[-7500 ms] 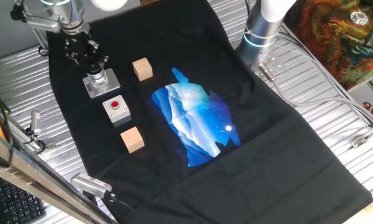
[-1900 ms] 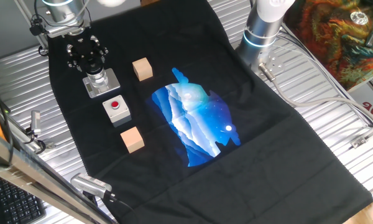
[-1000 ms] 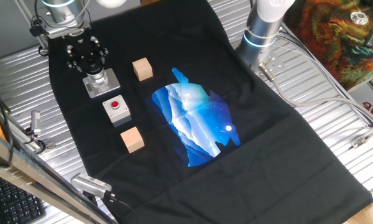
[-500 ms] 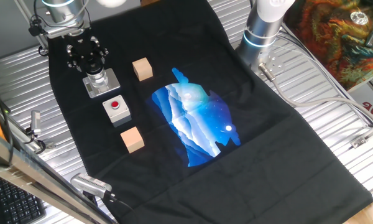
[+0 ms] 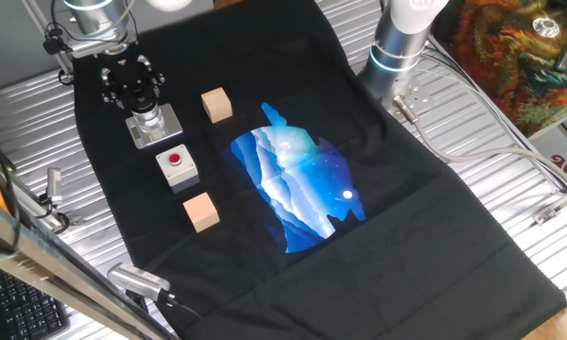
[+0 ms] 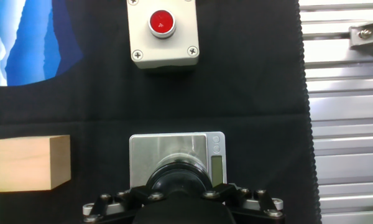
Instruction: Screw the lid onto the jar
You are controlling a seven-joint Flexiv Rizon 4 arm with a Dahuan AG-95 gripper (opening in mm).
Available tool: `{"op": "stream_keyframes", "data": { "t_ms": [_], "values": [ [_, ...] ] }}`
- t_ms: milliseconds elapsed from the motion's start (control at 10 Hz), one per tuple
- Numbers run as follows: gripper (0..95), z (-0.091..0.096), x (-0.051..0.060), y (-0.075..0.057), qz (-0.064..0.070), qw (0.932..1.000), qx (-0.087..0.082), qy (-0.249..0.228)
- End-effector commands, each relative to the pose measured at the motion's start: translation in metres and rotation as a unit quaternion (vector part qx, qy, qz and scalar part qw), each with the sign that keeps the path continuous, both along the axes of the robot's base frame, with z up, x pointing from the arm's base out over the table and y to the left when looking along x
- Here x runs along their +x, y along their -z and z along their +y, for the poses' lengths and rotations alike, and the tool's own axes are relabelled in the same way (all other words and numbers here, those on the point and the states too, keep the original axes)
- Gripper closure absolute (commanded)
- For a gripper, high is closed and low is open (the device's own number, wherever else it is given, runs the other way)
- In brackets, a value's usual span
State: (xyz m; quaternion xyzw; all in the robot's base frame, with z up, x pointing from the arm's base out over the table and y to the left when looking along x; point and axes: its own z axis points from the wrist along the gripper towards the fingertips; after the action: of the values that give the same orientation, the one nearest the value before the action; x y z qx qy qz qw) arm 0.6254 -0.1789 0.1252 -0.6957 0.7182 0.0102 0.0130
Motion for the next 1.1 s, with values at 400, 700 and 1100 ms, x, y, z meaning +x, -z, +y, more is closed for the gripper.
{"op": "stream_keyframes", "data": {
  "t_ms": [400,700,1100],
  "values": [
    [19.0,0.0003,0.0001,0.0004,-0.002,1.0000,0.000,0.009],
    [19.0,0.0003,0.0001,0.0010,-0.005,1.0000,-0.001,0.008],
    [19.0,0.0002,0.0001,0.0011,-0.006,0.9999,-0.001,0.015]
  ]
}}
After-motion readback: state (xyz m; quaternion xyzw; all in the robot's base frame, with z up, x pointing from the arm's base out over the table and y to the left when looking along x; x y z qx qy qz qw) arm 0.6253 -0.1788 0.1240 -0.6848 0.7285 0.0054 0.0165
